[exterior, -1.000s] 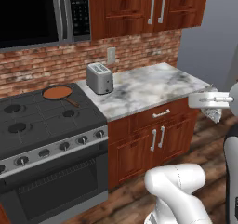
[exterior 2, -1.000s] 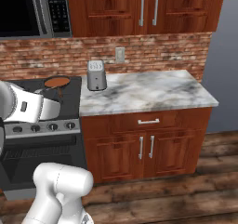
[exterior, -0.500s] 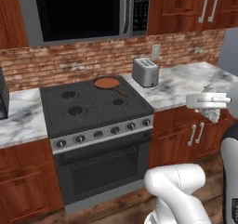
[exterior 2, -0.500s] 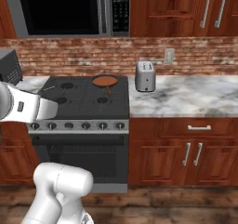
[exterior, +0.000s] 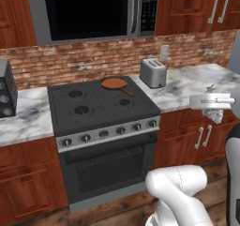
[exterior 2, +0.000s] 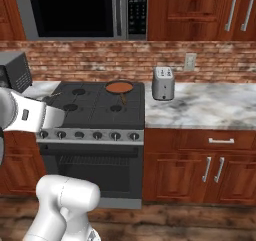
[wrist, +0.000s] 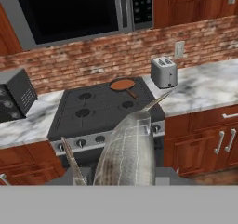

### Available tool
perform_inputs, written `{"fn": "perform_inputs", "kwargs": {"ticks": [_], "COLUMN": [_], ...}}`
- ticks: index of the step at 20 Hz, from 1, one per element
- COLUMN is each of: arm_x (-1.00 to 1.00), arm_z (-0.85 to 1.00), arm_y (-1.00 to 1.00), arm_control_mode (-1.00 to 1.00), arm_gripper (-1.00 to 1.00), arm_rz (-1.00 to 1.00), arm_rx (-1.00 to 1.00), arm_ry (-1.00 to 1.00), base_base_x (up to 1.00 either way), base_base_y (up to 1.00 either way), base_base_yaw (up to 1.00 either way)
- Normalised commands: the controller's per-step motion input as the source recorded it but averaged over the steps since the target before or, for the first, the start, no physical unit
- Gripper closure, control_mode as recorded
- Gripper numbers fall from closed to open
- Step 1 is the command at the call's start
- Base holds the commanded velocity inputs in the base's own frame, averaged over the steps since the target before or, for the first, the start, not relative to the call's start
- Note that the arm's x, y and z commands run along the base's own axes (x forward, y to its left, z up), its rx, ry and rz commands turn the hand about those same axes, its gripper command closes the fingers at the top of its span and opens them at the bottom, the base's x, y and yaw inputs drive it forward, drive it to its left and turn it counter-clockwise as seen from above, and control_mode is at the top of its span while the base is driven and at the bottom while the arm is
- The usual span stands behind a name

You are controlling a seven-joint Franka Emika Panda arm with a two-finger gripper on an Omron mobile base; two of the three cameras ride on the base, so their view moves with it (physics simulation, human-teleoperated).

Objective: Retrieve the fish from the fridge and place it on the saucepan with marinade on the stove.

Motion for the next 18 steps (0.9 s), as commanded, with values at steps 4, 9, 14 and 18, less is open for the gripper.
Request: {"fn": "perform_inputs", "kwargs": {"ticks": [4,9,14,18], "arm_x": [0.0,0.0,0.0,0.0], "arm_z": [0.0,0.0,0.0,0.0], "arm_y": [0.0,0.0,0.0,0.0], "arm_control_mode": [1.0,1.0,1.0,1.0], "arm_gripper": [1.0,1.0,1.0,1.0], "arm_rz": [0.0,0.0,0.0,0.0], "arm_rx": [0.0,0.0,0.0,0.0], "arm_ry": [0.0,0.0,0.0,0.0], "base_base_x": [0.02,0.1,0.15,0.21], "base_base_y": [-0.39,-0.41,-0.39,-0.15], "base_base_yaw": [0.06,0.09,0.09,0.12]}}
